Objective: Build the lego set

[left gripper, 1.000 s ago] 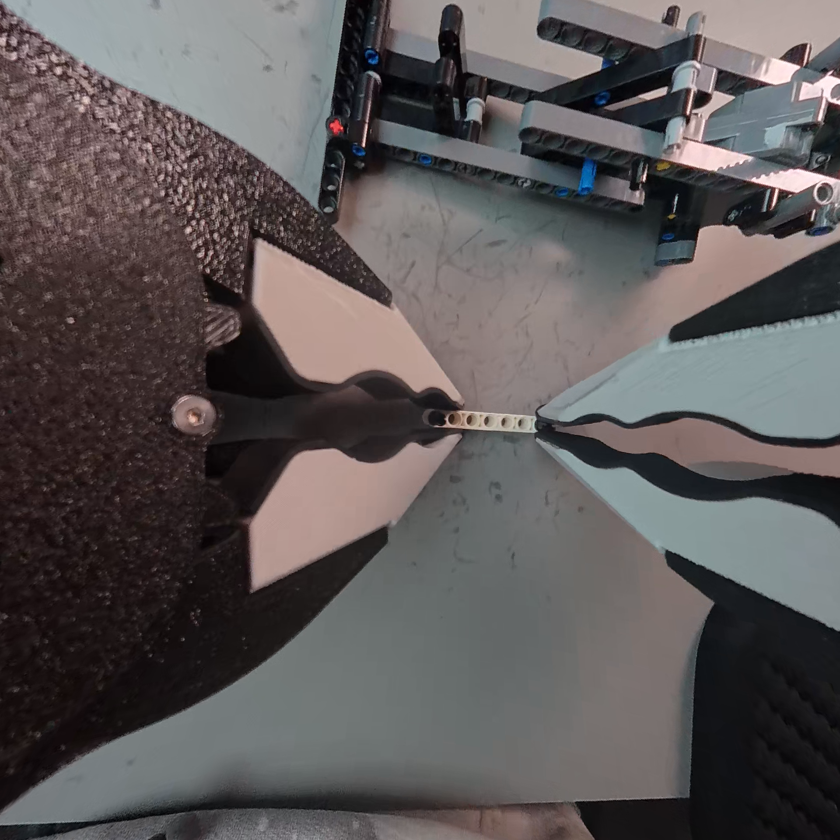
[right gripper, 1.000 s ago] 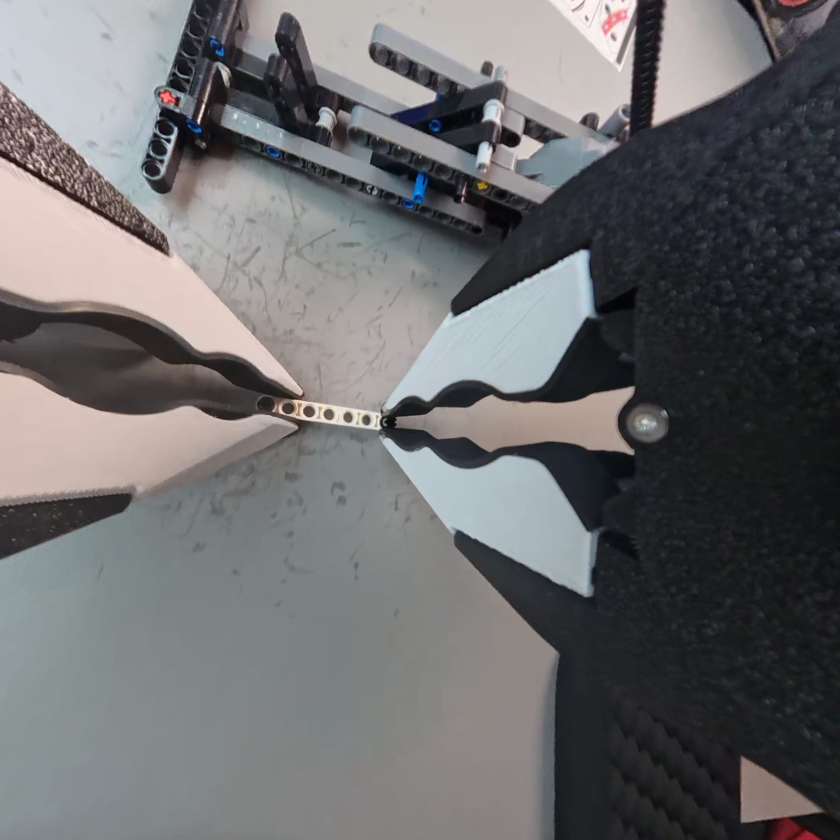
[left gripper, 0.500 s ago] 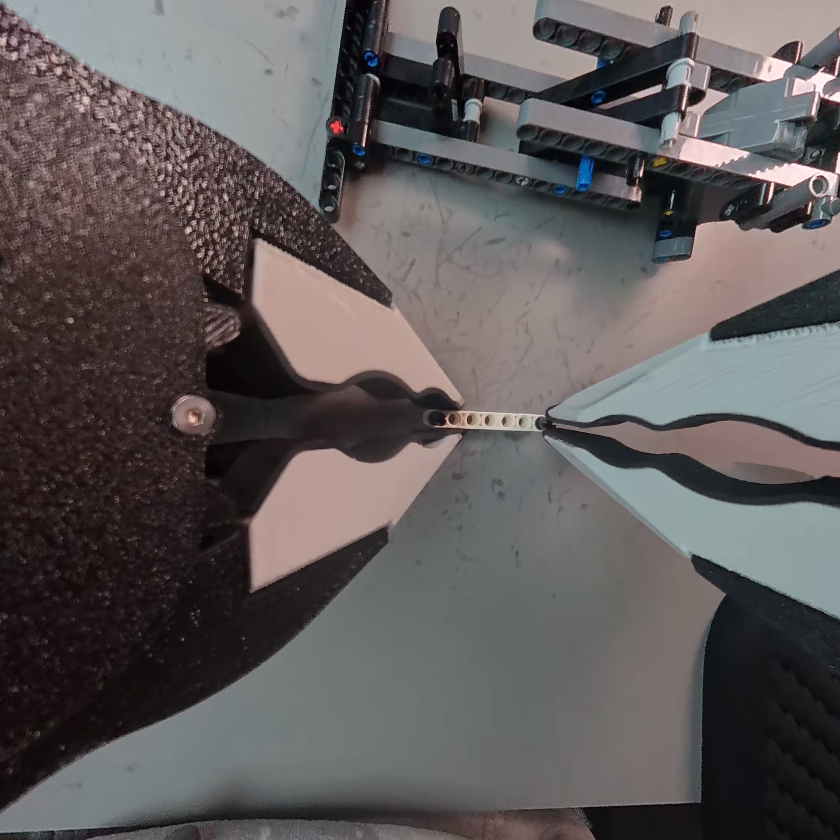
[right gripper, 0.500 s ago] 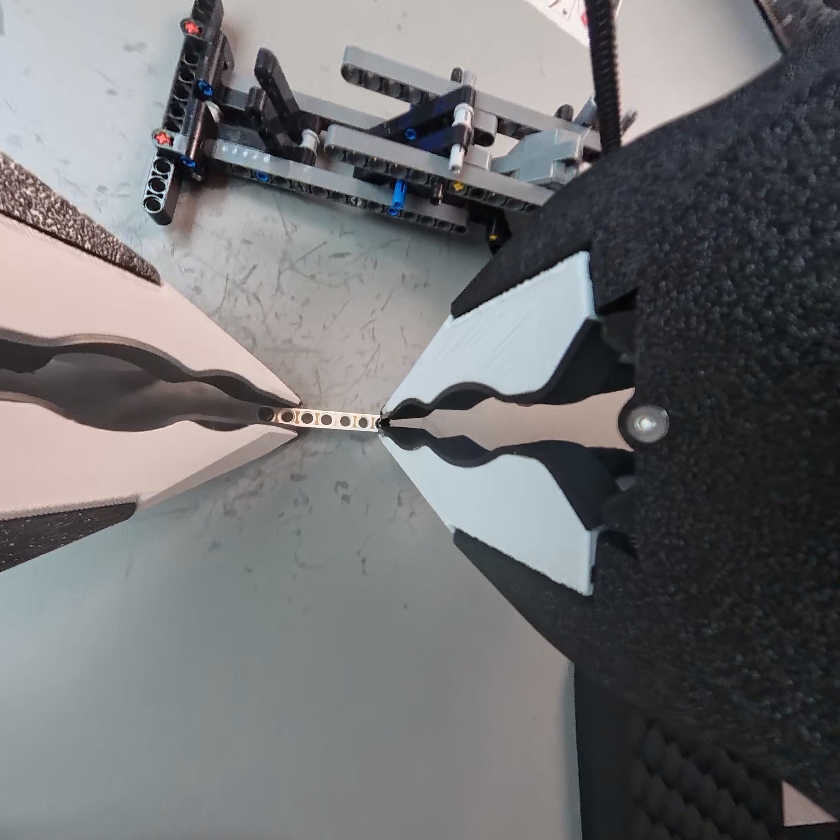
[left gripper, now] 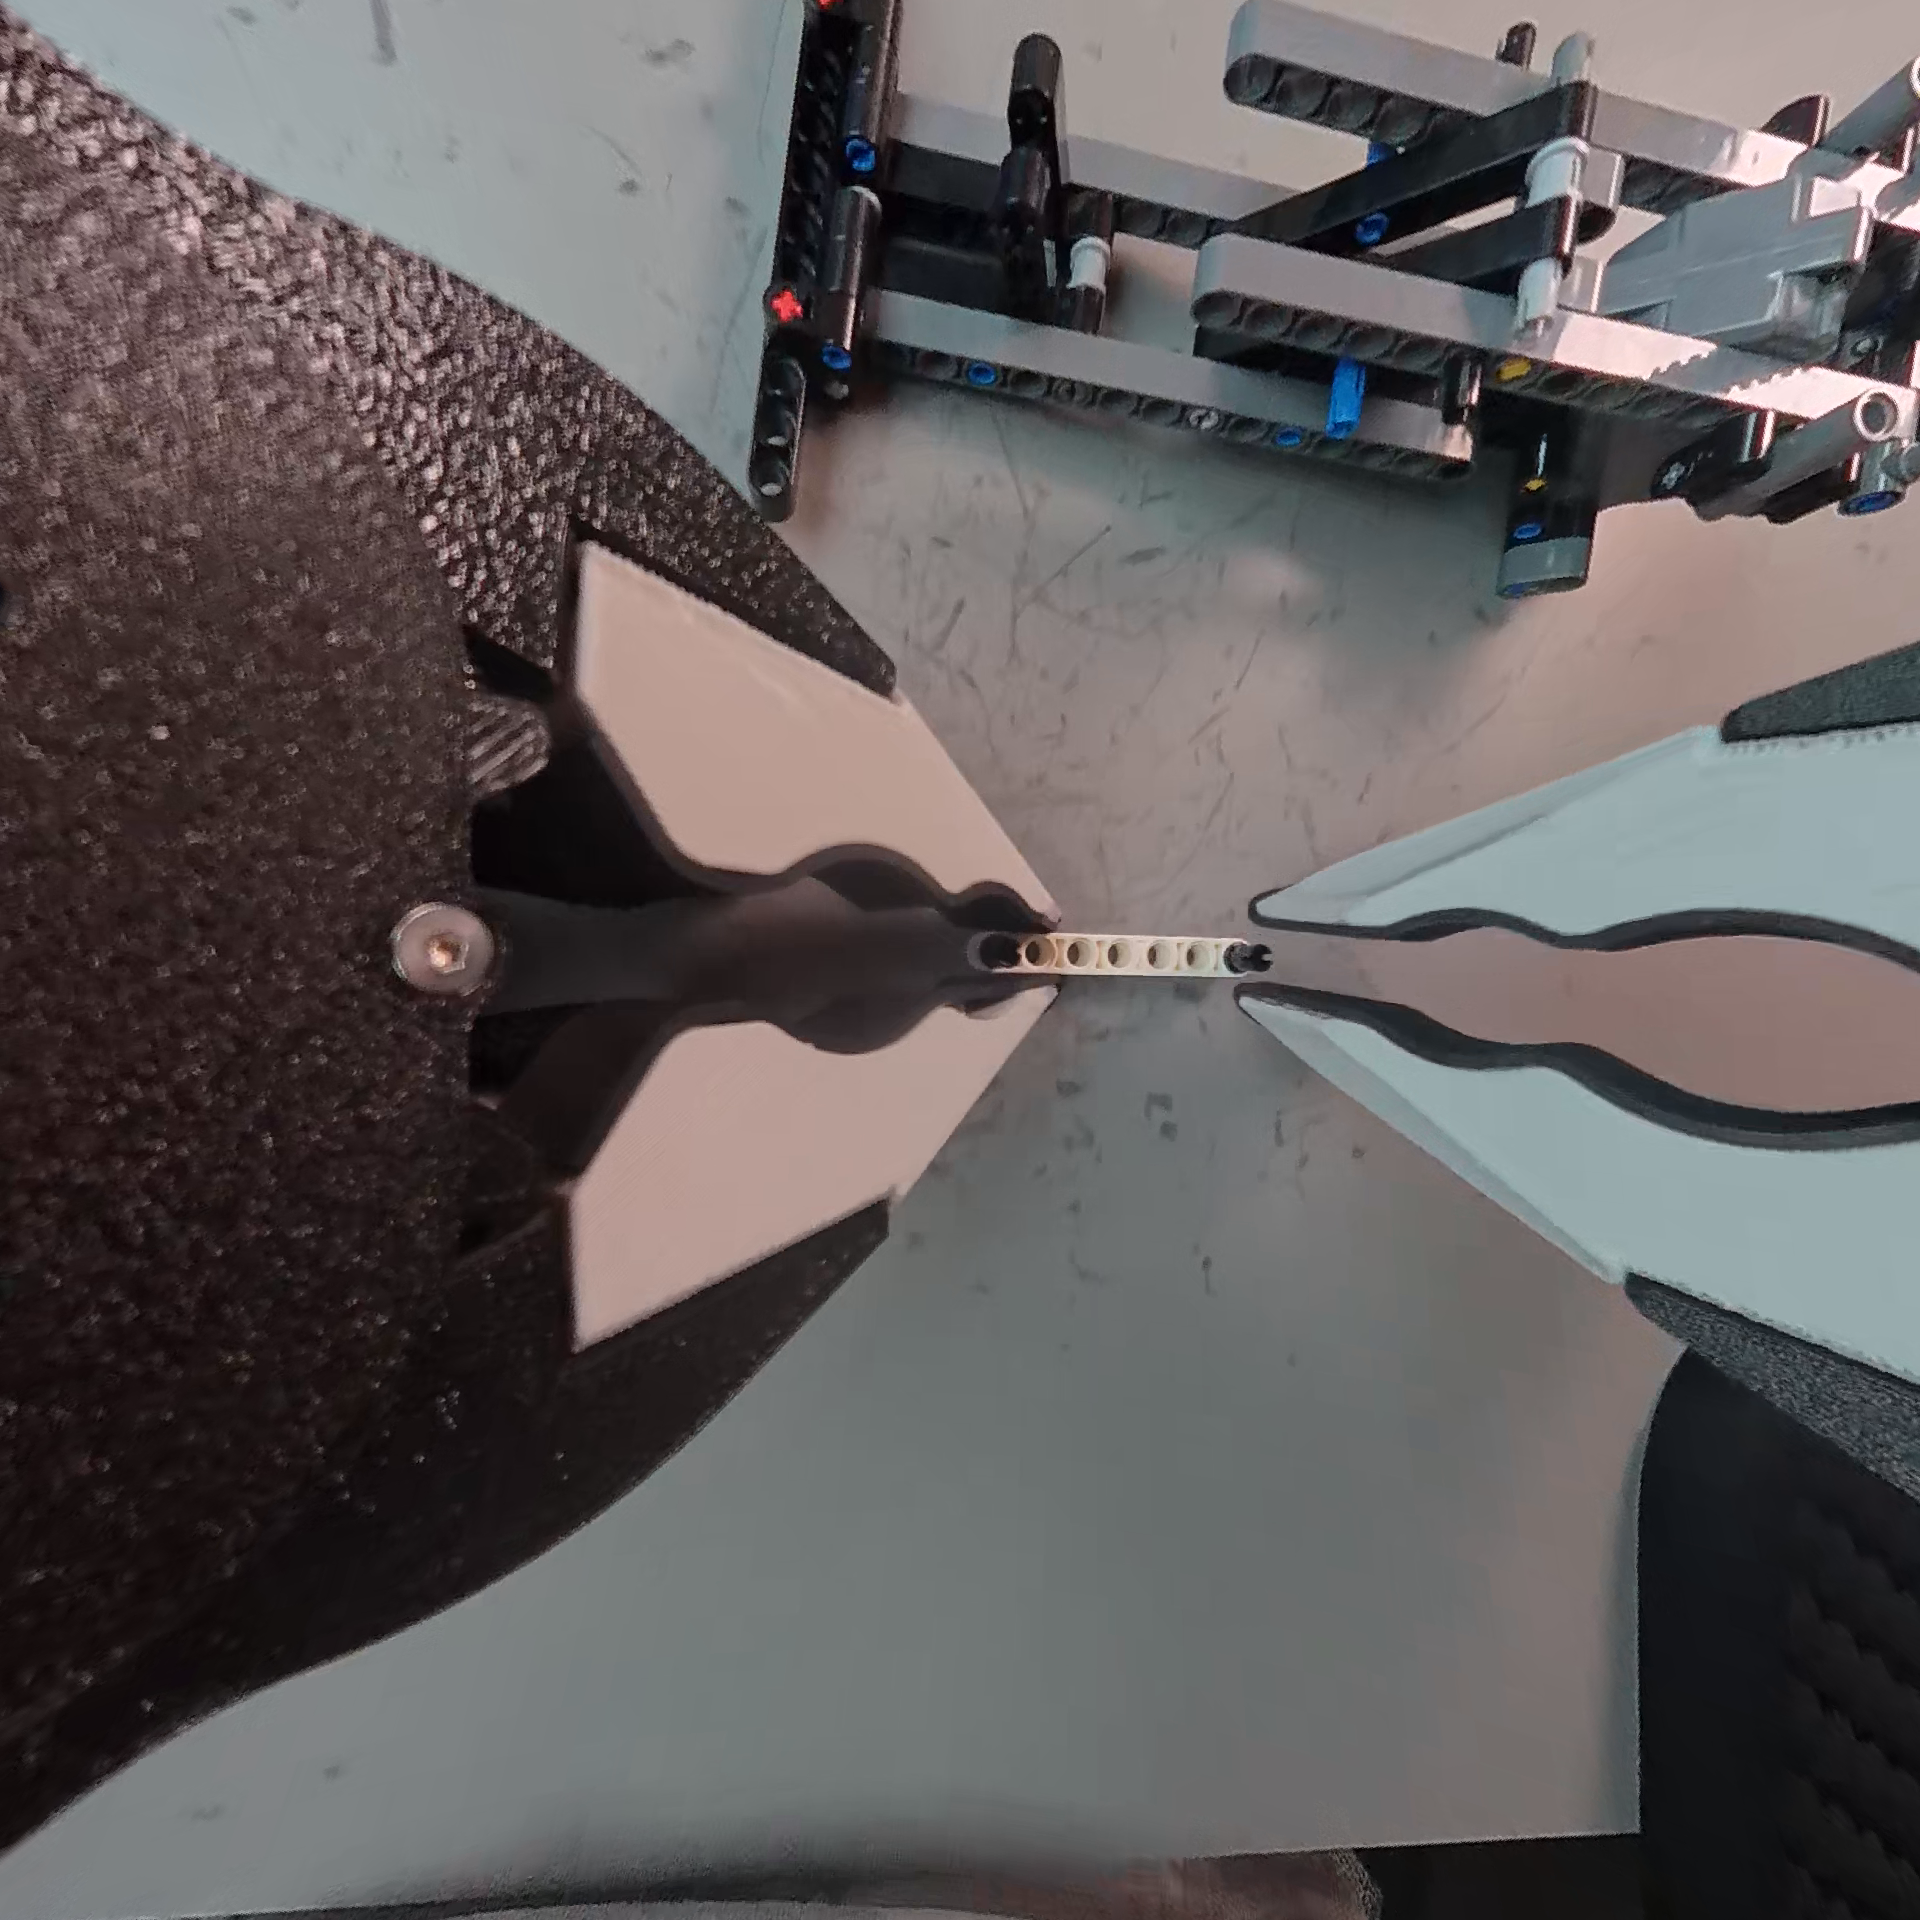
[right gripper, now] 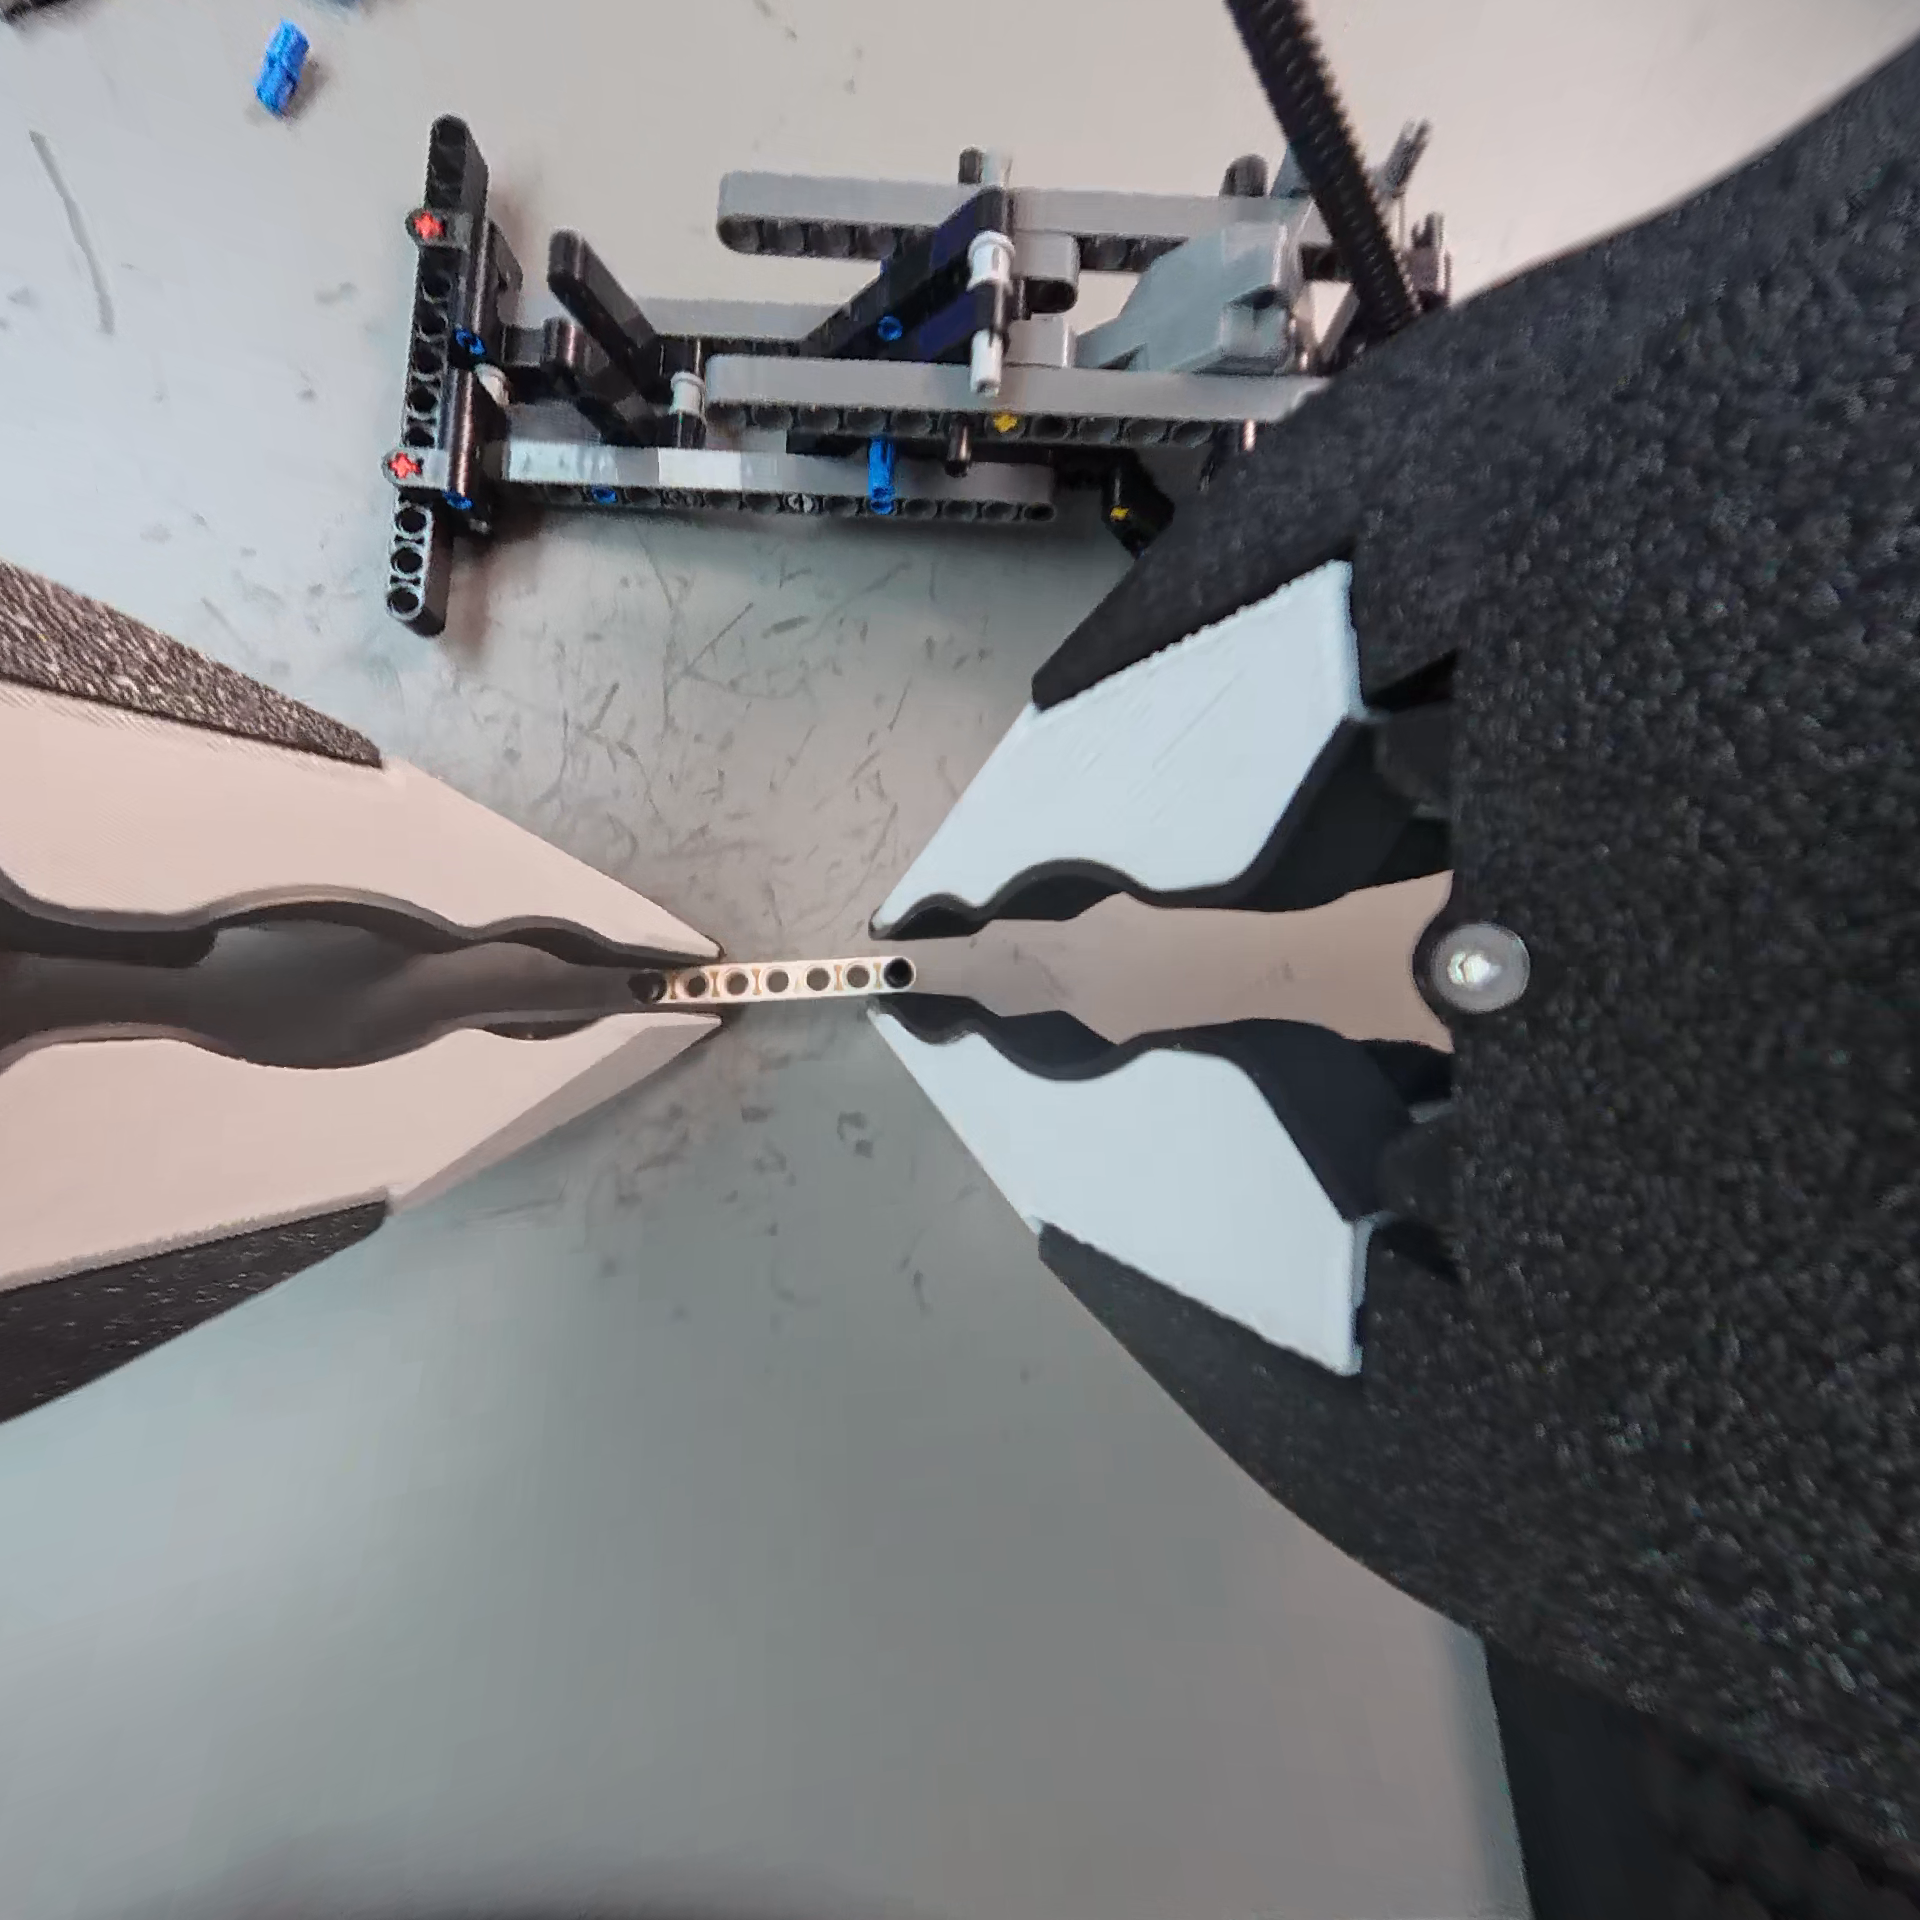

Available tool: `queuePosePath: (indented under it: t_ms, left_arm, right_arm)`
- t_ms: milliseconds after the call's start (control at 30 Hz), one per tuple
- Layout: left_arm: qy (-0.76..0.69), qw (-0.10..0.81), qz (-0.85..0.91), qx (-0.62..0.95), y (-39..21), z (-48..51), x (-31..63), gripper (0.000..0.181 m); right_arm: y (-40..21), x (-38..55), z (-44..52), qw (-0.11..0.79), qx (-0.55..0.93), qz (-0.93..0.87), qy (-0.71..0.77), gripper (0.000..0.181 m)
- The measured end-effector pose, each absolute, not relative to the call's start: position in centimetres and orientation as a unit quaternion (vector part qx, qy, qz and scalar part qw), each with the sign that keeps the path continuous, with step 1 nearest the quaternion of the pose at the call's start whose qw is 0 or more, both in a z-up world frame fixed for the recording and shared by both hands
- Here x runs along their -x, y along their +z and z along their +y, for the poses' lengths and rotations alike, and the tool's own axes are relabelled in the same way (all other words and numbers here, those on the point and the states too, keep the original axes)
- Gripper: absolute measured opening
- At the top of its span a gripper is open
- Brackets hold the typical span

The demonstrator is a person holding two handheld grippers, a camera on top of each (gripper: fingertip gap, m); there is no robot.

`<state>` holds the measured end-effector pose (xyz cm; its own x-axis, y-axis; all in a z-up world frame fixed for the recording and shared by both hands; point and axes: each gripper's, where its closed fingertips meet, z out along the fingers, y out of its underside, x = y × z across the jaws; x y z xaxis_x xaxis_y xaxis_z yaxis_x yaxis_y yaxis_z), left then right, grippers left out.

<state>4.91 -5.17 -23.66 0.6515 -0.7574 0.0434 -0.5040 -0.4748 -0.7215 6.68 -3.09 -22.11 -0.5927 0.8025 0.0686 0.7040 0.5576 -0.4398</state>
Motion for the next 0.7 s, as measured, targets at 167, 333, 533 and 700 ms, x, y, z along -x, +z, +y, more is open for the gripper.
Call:
queuePosePath:
  t_ms: [167, 333, 533, 700]
  left_arm:
    - [-0.183, 0.348, 0.386, 0.835, -23.7, -5.2, -4.9, 0.009]
    - [-0.182, 0.348, 0.392, 0.832, -23.7, -5.2, -4.9, 0.009]
    - [-0.180, 0.349, 0.396, 0.830, -23.7, -5.2, -4.9, 0.013]
    - [-0.183, 0.358, 0.391, 0.828, -23.4, -5.1, -4.5, 0.012]
  right_arm:
    - [-21.9, -6.3, -3.1, 0.177, 0.460, -0.836, 0.242, 0.018]
    - [-22.9, -6.0, -3.3, 0.191, 0.467, -0.821, 0.265, 0.016]
    - [-23.2, -6.0, -3.4, 0.178, 0.448, -0.834, 0.270, 0.008]
    - [-23.2, -6.1, -3.0, 0.187, 0.448, -0.827, 0.283, 0.007]
